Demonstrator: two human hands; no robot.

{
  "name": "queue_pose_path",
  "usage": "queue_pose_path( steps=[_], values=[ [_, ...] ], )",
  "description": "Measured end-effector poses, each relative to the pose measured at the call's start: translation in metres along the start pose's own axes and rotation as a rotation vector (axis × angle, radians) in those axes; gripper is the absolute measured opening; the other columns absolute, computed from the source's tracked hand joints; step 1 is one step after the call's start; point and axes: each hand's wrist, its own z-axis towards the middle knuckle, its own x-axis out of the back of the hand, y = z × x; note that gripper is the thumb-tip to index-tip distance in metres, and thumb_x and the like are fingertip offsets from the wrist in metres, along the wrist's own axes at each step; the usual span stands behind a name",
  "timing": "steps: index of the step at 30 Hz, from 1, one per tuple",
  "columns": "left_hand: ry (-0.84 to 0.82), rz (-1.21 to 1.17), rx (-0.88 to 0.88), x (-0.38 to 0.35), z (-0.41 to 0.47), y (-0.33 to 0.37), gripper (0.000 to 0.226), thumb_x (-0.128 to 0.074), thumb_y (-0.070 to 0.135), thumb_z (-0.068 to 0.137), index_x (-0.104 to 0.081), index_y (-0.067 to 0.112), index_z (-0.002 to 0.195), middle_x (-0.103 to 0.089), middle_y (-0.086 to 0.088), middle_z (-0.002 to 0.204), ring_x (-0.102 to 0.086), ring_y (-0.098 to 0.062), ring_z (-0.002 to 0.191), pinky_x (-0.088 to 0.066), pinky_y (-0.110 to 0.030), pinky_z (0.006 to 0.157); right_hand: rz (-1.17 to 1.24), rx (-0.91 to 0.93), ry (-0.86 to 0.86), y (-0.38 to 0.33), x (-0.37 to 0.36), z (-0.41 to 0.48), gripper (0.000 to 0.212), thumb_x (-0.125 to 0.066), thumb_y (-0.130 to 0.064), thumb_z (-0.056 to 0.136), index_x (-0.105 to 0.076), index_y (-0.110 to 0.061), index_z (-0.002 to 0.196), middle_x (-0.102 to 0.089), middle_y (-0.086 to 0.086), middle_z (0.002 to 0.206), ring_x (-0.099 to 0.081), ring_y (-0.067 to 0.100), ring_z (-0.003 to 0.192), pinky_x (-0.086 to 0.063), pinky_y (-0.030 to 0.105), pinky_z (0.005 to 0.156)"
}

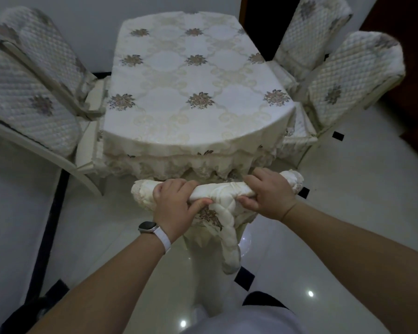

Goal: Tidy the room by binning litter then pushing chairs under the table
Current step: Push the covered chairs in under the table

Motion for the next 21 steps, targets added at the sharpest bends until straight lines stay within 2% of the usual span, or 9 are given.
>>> queue_pose_path(
  steps=[4,8,16,21],
  values=[
    [0.032,0.016,-0.011,-0.011,0.014,-0.005,0.057,-0.044,0.072,0.085,-0.070,0.023,0.098,-0.063,0.003,0.092,-0.055,-0.022,0.092,-0.030,-0.041,0.089,0.012,0.040,0.009,0.016,-0.011,0.009,0.066,-0.035,-0.065,0.094,-0.061,-0.007,0.078,-0.053,0.009,0.073,-0.049,0.027,0.061,-0.042,0.034,0.051],
    [0.018,0.031,0.010,-0.020,0.035,-0.006,0.060,-0.041,0.073,0.085,-0.070,0.022,0.098,-0.064,0.002,0.092,-0.055,-0.023,0.092,-0.030,-0.042,0.089,0.020,0.094,0.017,0.038,-0.018,0.026,0.067,-0.032,-0.064,0.096,-0.060,-0.006,0.079,-0.052,0.010,0.073,-0.048,0.027,0.060,-0.039,0.033,0.051],
    [0.006,0.048,0.043,-0.042,0.053,0.004,0.065,-0.040,0.077,0.084,-0.071,0.021,0.098,-0.064,0.002,0.093,-0.054,-0.021,0.093,-0.034,-0.043,0.087,0.027,0.158,-0.006,0.077,-0.029,0.033,0.064,-0.034,-0.062,0.096,-0.062,-0.007,0.079,-0.055,0.009,0.074,-0.049,0.026,0.061,-0.039,0.033,0.055],
    [-0.017,0.039,0.025,-0.047,0.036,0.001,0.054,-0.044,0.076,0.083,-0.061,0.029,0.105,-0.063,0.001,0.096,-0.052,-0.020,0.096,-0.035,-0.044,0.089,0.074,0.191,-0.061,0.073,-0.036,0.018,0.062,-0.037,-0.065,0.094,-0.059,-0.009,0.078,-0.052,0.007,0.073,-0.049,0.026,0.062,-0.039,0.035,0.054]
  ],
)
